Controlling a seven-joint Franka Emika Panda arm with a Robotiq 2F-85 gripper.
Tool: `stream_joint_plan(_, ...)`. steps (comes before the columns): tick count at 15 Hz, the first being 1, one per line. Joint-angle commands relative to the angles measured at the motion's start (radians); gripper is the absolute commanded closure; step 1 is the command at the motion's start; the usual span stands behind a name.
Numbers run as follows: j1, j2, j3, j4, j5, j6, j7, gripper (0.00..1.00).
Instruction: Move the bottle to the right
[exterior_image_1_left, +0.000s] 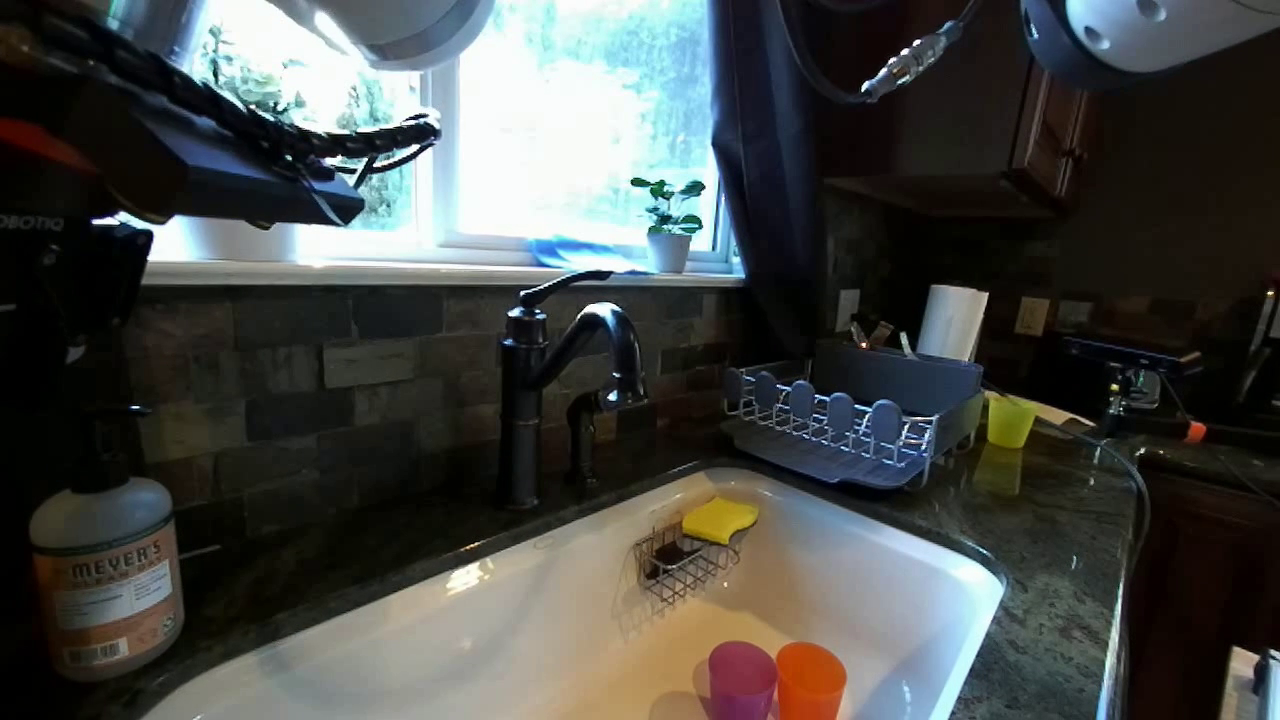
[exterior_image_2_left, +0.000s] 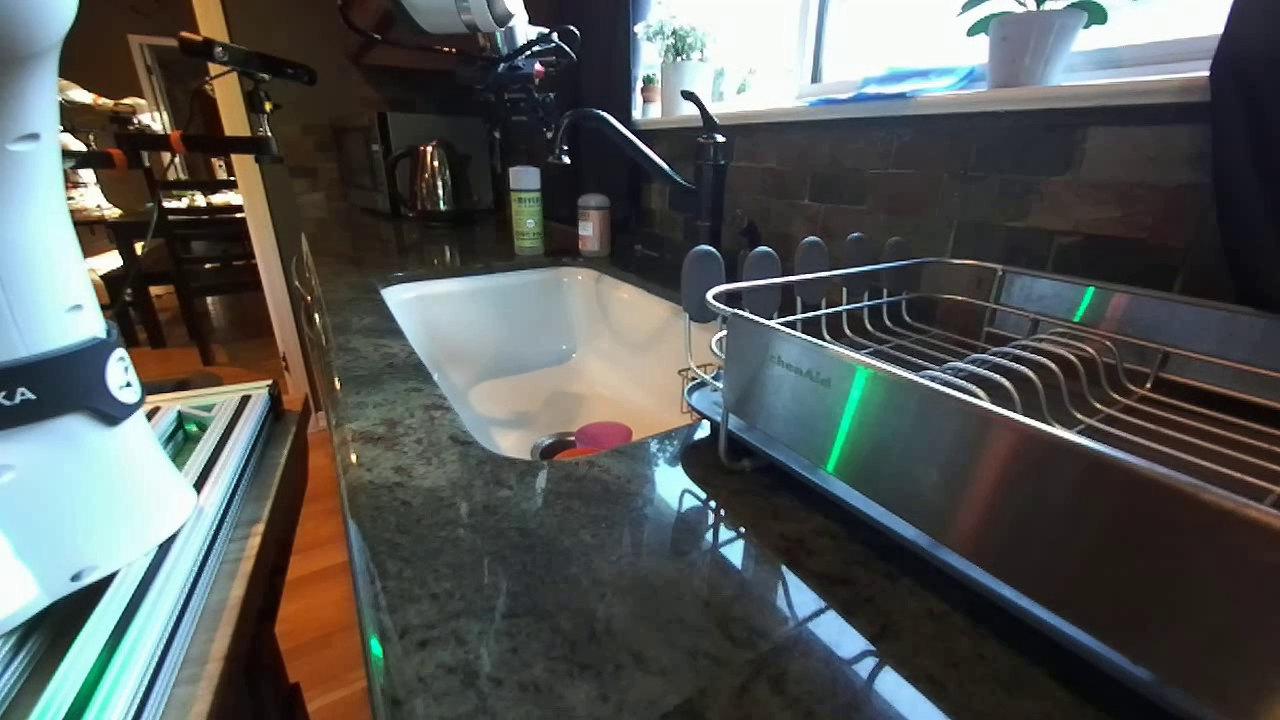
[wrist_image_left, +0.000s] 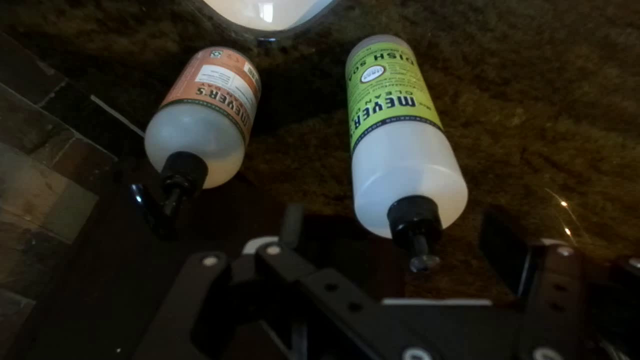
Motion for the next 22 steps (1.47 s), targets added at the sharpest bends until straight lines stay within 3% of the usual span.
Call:
stream_joint_plan(1, 0.019, 0.066, 0.007, 0.103, 0.024, -0.040, -0.018, 0.14)
stream_joint_plan(4, 0.031, 0.092, 0.002, 0.141, 0.025, -0.054, -0.016, 0.17)
stream_joint_plan(5, 0.034, 0.100, 0.000, 0.153, 0.028, -0.063, -0.014, 0.29)
stream_joint_plan(8, 0.040, 0.123, 0.001, 0.187, 0.036, -0.086, -0.013, 0.50)
stream_joint_plan(12, 0.041, 0.151, 0.014, 0.229, 0.034, -0.123, -0.007, 0.49)
stream_joint_plan(18, 0.049, 0.172, 0.016, 0.270, 0.025, -0.156, 0.001, 0.95)
stream_joint_plan(22, 0.053, 0.147, 0.012, 0.267, 0.016, -0.174, 0.010, 0.92)
